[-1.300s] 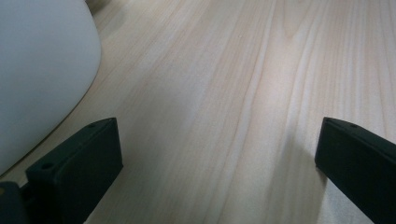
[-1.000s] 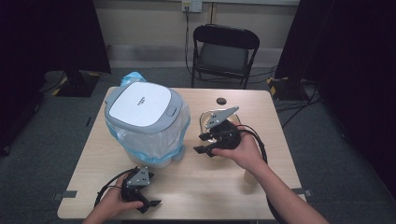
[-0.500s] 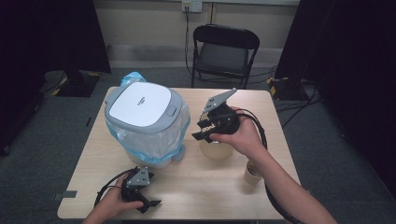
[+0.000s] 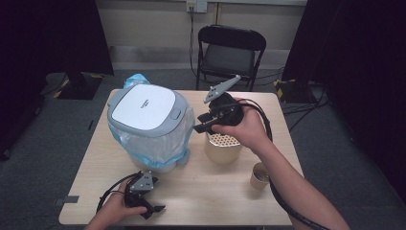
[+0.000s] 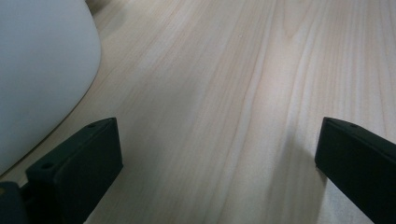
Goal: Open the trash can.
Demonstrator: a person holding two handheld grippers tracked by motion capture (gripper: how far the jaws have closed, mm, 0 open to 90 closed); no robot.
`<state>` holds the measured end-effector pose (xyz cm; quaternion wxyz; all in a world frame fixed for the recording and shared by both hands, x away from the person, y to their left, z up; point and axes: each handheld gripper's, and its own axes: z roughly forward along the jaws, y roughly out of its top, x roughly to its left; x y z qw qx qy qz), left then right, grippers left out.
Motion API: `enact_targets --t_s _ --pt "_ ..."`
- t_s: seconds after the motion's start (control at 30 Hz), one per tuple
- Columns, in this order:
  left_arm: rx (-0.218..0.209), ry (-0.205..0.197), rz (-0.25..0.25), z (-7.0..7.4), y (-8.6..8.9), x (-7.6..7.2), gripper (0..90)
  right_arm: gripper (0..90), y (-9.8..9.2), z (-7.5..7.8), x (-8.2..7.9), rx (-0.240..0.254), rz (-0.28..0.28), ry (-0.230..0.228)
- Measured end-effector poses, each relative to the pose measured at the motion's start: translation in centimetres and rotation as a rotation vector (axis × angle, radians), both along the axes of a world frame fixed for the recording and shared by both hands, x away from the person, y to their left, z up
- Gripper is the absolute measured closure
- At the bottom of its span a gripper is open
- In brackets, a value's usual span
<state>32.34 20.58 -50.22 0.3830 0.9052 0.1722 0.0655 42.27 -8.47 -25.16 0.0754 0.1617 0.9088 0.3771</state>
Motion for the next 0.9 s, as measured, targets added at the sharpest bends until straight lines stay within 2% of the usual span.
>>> enact_targets --t_s 0.13,0.47,0.67,0.9 --pt "0.002 -0.001 0.001 0.0 0.0 0.0 0.0 64.3 0.1 0.4 0.2 0.001 0.002 0.002" --pt "0.001 -0.001 0.001 0.0 0.0 0.0 0.0 76.1 0.7 1.5 0.9 0.023 0.0 0.041" --pt "-0.002 0.005 0.001 0.0 0.0 0.0 0.0 83.3 1.4 2.1 1.0 0.031 -0.003 0.026" --pt "-0.005 0.006 0.001 0.0 0.0 0.0 0.0 85.7 2.5 2.4 1.3 0.057 0.001 0.026"
